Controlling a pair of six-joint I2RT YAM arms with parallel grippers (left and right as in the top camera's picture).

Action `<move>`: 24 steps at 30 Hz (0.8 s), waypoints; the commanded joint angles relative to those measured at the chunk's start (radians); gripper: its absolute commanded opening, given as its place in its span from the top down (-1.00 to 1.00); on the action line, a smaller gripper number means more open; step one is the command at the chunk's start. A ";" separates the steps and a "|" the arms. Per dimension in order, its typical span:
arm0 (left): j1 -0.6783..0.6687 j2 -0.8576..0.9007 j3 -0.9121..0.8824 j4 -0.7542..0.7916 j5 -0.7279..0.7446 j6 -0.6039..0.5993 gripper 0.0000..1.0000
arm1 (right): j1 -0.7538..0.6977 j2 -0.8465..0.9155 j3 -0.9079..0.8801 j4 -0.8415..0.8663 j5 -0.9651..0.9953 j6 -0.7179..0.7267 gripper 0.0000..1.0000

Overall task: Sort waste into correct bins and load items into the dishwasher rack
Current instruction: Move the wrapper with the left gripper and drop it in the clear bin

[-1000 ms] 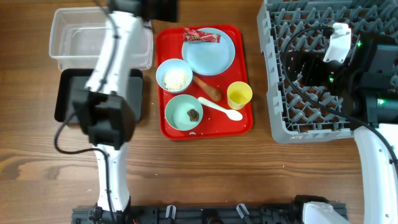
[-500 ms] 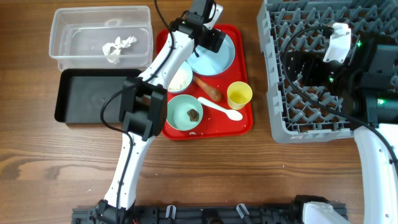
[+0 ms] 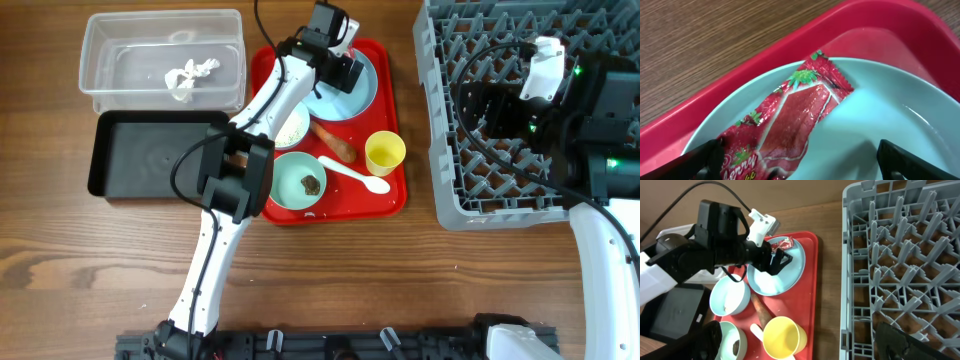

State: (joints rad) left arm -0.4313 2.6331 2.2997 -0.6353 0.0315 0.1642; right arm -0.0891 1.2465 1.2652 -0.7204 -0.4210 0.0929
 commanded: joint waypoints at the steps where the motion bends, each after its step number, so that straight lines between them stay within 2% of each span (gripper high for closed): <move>1: -0.008 0.025 0.004 -0.017 0.005 0.016 -0.87 | 0.007 0.008 0.018 0.000 0.010 0.015 -0.99; 3: -0.008 0.025 0.004 -0.037 0.005 0.016 -0.54 | 0.007 0.008 0.018 -0.001 0.011 0.015 -0.99; 4: -0.008 0.025 0.004 -0.050 0.005 0.016 -0.26 | 0.007 0.008 0.018 -0.002 0.011 0.015 -0.99; 6: -0.008 0.025 0.004 -0.064 0.005 0.015 0.13 | 0.007 0.008 0.018 -0.002 0.011 0.015 -0.99; 9: -0.008 0.025 0.004 -0.077 0.005 0.014 0.92 | 0.007 0.008 0.018 -0.003 0.011 0.015 -0.99; 13: -0.007 -0.008 0.005 -0.087 0.005 -0.070 0.92 | 0.007 0.008 0.018 -0.005 0.011 0.015 -0.99; 17: 0.016 -0.166 0.005 -0.129 0.005 -0.211 0.92 | 0.007 0.008 0.018 -0.005 0.011 0.015 -0.99; 22: 0.089 -0.379 0.005 -0.256 -0.010 -0.262 0.92 | 0.007 0.008 0.018 -0.004 0.011 0.015 -0.99; 24: 0.138 -0.414 0.005 -0.306 -0.079 -0.263 0.92 | 0.007 0.008 0.018 0.002 0.011 0.014 -0.99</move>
State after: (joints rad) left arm -0.3752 2.3440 2.2971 -0.8917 0.0380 -0.0566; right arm -0.0891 1.2465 1.2652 -0.7254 -0.4179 0.0933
